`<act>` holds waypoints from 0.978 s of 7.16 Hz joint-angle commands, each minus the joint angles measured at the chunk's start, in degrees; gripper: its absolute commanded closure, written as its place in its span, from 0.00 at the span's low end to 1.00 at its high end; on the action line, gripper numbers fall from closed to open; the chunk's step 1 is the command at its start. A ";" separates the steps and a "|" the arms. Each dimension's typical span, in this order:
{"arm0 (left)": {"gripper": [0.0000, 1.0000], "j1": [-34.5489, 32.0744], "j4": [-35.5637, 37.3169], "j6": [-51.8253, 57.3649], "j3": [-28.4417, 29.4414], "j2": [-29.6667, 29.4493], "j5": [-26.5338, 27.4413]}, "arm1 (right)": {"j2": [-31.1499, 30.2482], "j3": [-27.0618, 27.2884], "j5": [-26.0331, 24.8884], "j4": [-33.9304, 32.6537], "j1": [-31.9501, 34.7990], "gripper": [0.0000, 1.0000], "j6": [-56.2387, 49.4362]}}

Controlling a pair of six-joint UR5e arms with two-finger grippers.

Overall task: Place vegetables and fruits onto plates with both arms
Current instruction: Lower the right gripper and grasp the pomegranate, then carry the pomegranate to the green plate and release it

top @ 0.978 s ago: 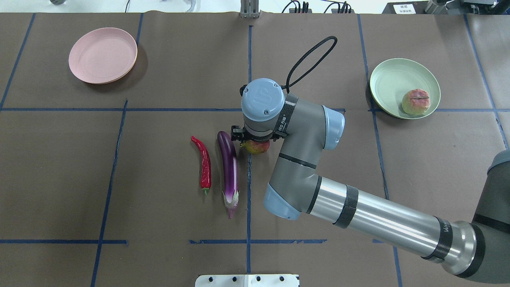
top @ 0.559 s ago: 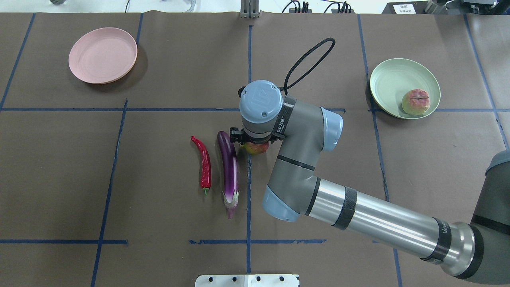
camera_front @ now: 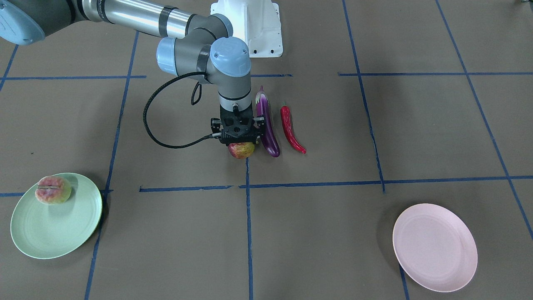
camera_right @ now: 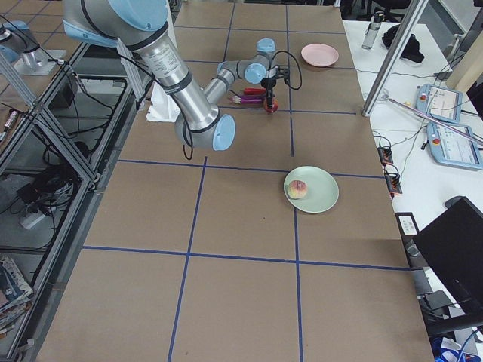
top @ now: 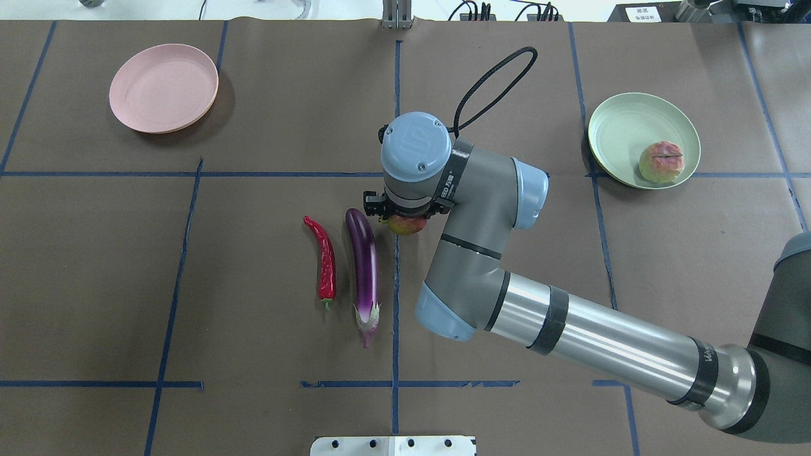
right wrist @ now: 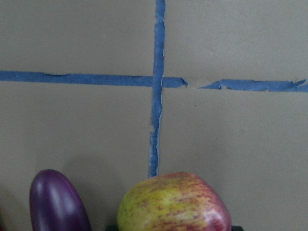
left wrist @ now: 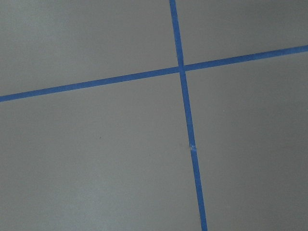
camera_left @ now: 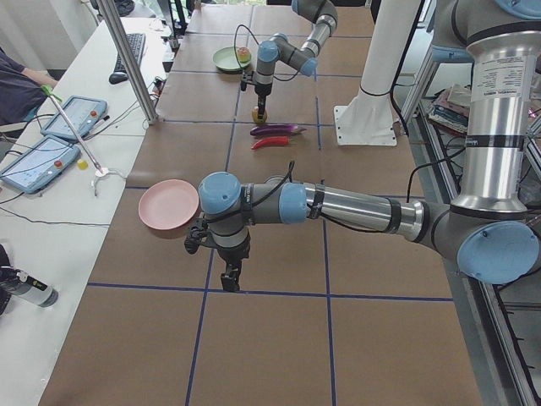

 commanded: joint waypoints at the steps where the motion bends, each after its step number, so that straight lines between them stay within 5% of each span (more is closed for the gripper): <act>1: 0.00 0.00 0.00 0.00 -0.03 0.00 0.00 | -0.61 0.00 8.01 -0.28 9.50 0.97 -6.68; 5: 0.00 0.00 0.09 0.09 0.06 0.09 0.00 | -16.57 -1.76 15.78 0.60 29.57 0.96 -46.10; 6: 0.00 0.00 0.00 0.09 0.06 0.09 0.00 | -18.27 -2.63 15.97 0.60 30.65 0.88 -49.94; 7: 0.00 0.00 0.00 0.09 0.06 0.09 0.00 | -18.64 -3.77 16.06 0.60 30.48 0.51 -49.98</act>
